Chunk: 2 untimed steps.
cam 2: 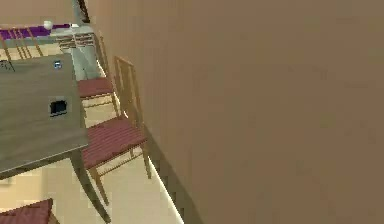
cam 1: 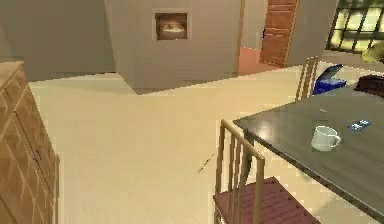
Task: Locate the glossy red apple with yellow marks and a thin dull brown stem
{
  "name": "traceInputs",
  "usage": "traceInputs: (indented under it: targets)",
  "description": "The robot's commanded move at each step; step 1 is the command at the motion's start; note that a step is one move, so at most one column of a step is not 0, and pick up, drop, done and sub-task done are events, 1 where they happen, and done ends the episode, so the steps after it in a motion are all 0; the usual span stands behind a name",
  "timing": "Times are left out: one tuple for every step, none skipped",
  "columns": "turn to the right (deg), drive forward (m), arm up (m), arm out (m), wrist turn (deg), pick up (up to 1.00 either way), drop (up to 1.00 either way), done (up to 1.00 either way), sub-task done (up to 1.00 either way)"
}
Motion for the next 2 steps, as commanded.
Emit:
traceInputs:
  targets:
    - [45.0,0.0,0.0,0.0,0.0,0.0,0.0,0.0,0.0]
    - [12.0,0.0,0.0,0.0,0.0,0.0,0.0,0.0,0.0]
